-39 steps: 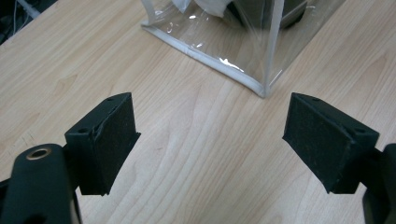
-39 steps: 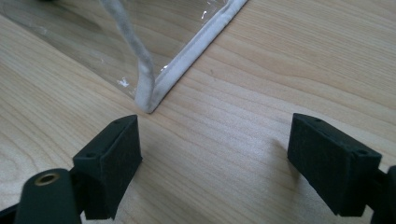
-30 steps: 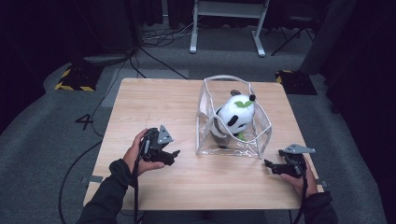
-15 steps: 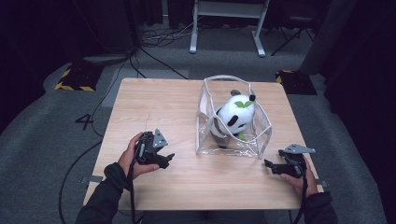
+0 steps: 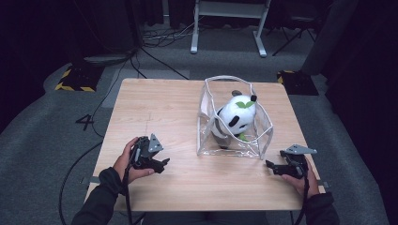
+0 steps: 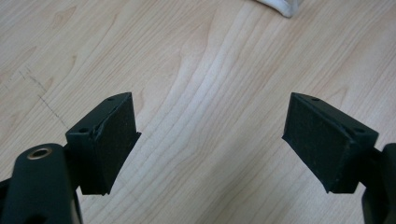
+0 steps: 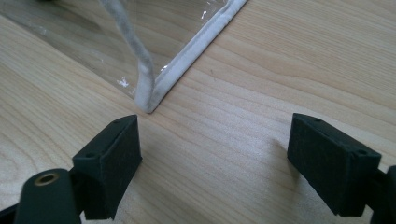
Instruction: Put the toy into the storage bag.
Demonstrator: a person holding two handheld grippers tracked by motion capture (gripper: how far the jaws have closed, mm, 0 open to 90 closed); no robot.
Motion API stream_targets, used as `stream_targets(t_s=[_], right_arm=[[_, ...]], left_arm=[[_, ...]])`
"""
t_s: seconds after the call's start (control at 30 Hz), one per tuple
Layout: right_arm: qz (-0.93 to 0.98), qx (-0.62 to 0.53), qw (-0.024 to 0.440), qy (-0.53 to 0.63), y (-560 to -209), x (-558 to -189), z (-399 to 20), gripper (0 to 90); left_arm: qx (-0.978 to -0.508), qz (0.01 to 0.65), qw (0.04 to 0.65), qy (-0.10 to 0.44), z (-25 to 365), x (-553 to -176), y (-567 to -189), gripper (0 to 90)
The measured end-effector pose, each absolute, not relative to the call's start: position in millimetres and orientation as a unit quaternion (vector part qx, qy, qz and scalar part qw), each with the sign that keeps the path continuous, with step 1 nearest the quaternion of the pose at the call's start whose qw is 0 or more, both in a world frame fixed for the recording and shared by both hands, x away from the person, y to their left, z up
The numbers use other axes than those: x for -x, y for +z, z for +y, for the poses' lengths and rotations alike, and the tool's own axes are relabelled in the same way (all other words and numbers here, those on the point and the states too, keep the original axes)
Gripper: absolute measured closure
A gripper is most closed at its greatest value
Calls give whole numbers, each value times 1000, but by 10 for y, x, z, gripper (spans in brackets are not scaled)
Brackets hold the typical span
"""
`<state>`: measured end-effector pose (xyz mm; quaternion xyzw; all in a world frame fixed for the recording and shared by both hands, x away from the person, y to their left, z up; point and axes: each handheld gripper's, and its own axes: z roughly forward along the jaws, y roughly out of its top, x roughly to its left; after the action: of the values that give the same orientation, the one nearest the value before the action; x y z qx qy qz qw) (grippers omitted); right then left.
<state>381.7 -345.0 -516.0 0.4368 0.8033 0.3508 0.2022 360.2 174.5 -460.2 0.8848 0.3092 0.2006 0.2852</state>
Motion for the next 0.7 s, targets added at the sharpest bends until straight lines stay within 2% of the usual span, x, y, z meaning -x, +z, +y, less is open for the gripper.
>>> stream_targets(t_s=[0.7], right_arm=[[803,-437,203,350,-5160,-3817,-3450,172]], left_arm=[[-878,328,290,196,2005,-3485,-4804,175]])
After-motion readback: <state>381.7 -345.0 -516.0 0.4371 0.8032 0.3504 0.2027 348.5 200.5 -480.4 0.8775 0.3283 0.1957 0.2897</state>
